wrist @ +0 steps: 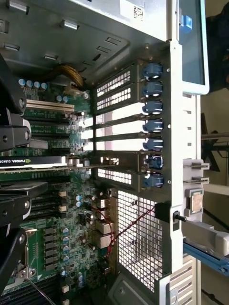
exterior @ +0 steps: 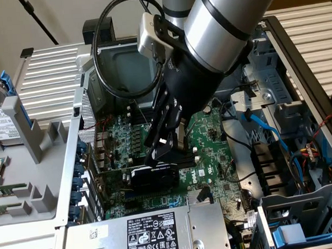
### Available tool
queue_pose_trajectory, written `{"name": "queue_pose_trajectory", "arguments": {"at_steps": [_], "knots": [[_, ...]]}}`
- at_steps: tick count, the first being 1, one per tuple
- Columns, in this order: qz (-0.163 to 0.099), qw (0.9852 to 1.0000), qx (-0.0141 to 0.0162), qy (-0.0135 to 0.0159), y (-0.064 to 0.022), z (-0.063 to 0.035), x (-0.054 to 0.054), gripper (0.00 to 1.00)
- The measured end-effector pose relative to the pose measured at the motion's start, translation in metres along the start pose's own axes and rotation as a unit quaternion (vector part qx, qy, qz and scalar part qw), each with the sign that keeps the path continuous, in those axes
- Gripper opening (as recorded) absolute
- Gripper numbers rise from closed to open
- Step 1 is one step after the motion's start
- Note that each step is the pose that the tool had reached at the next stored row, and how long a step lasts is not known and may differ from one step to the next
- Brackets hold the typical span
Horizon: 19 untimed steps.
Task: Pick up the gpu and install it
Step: 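Press down on the gpu until it lock into place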
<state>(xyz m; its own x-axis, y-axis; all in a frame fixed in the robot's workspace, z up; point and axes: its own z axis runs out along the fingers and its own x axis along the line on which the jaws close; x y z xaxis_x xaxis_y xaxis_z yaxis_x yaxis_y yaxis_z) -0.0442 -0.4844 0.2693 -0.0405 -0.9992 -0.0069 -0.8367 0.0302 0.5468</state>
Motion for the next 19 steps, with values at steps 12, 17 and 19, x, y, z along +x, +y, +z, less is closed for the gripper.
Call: {"name": "queue_pose_trajectory", "arguments": {"at_steps": [12, 17, 19], "knots": [[-0.001, 0.9997, 0.0244, -0.0002, 0.0056, -0.0061, -0.001, 0.4], [-0.001, 0.9991, 0.0424, -0.0005, 0.0099, -0.0079, -0.002, 0.4], [-0.001, 0.9987, 0.0504, -0.0007, 0.0124, -0.0071, -0.002, 0.4]]}}
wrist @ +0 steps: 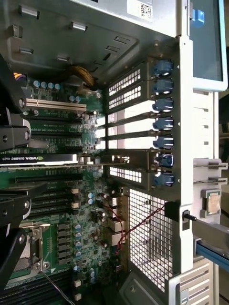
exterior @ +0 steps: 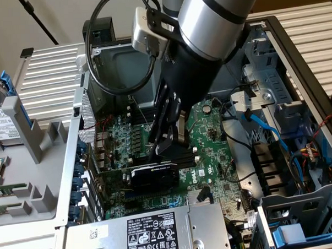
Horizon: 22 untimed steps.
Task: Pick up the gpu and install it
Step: 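Press down on the gpu until it lock into place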
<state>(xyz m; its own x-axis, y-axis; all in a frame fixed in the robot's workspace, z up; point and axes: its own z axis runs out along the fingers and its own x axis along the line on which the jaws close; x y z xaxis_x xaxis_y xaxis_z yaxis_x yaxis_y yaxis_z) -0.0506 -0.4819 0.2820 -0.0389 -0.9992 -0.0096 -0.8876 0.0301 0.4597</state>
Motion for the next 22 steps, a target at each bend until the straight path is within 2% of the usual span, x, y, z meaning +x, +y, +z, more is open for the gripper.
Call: {"name": "queue_pose_trajectory", "arguments": {"at_steps": [3, 7, 14, 16, 19, 22], "knots": [[0.0, 0.9999, 0.011, -0.0003, 0.0042, 0.0011, 0.0, 0.4], [-0.001, 0.9998, 0.0205, -0.0005, 0.0093, 0.0014, -0.001, 0.4], [-0.001, 0.9992, 0.0406, -0.0008, 0.0197, 0.0035, -0.003, 0.4], [-0.001, 0.999, 0.0453, -0.0008, 0.021, 0.0035, -0.003, 0.4], [-0.001, 0.9988, 0.0499, -0.0008, 0.0216, 0.0035, -0.004, 0.4], [-0.001, 0.9987, 0.0504, -0.0008, 0.0217, 0.0035, -0.004, 0.4]]}}
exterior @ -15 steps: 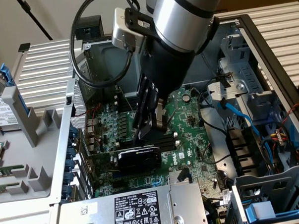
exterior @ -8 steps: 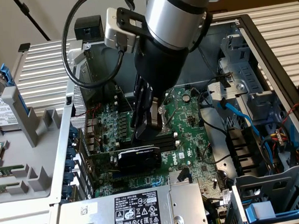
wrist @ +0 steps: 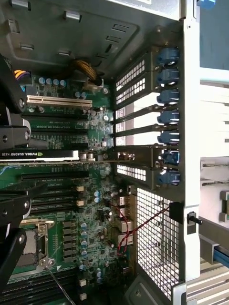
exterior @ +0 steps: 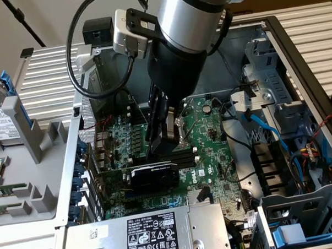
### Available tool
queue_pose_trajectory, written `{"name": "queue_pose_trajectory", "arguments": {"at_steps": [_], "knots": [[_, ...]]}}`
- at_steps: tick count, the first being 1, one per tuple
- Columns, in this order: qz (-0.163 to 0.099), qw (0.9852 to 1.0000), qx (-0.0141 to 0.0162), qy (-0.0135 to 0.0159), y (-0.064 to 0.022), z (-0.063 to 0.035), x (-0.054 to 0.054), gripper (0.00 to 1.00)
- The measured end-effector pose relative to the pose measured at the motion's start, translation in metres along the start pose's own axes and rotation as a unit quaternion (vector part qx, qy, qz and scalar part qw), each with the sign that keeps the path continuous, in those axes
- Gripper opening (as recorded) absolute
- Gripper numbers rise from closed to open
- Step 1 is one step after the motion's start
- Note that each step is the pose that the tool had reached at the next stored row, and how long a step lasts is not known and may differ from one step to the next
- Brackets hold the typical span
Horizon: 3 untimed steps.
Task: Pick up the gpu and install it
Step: 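Press down on the gpu until it lock into place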
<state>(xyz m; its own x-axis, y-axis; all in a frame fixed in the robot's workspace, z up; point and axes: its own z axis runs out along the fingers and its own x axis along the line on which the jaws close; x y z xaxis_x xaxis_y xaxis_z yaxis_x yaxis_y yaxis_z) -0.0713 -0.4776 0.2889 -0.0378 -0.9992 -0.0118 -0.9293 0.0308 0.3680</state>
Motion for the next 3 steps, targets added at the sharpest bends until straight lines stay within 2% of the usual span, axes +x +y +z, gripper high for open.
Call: {"name": "queue_pose_trajectory", "arguments": {"at_steps": [3], "knots": [[0.0, 1.0, 0.0, 0.0, 0.0, 0.0, 0.0, 0.4]]}}
